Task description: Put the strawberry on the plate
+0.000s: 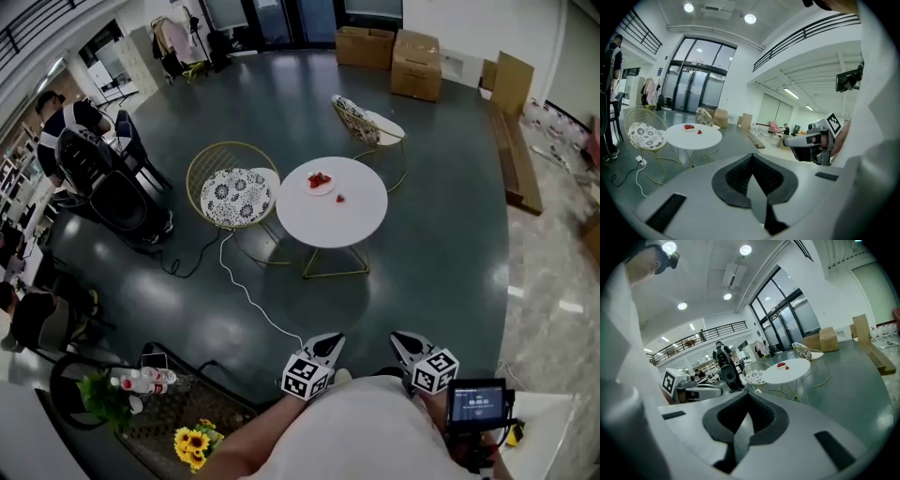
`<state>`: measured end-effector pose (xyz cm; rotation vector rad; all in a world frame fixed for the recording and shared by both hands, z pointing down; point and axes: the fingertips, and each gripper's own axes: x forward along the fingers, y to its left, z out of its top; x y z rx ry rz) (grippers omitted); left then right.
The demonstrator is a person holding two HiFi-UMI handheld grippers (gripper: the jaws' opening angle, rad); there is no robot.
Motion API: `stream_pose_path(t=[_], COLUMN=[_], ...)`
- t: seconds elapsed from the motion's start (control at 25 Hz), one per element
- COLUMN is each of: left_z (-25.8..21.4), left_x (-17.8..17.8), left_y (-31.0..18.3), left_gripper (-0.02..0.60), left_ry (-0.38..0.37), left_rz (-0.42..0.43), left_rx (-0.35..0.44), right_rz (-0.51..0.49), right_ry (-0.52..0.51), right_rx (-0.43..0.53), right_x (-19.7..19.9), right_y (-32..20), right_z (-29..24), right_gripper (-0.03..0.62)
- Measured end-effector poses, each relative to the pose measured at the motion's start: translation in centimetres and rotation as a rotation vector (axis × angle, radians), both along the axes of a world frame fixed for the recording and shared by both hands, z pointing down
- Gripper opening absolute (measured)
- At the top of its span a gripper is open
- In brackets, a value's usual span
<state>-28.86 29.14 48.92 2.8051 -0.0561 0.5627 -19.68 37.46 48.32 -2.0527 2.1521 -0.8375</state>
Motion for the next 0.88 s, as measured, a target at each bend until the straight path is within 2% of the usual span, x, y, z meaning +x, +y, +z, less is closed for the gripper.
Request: stream_pose_path(t=[0.48, 0.64, 0.88], left_z=[0.5, 1.0, 1.0], left_x=[1.1, 0.8, 2.4], left_y=[0.2, 1.1, 3.0], left_gripper=[0.006, 0.006, 0.006], left_ry=[0.006, -0.016, -0.015], left_rz=[0.037, 0.033, 0.036], left_rx=[0.021, 0.019, 0.016], right_rz=[-0.023, -0.009, 0.013], right_ry=[0.022, 0.013, 0.008], right_rx=[0.031, 0.023, 0.012], right_x=[0.2, 0.5, 2.0], right_y=[-1.3, 0.1, 3.0], right_z=[0.4, 0.7, 0.9], right_gripper=[0.008, 0.008, 0.008])
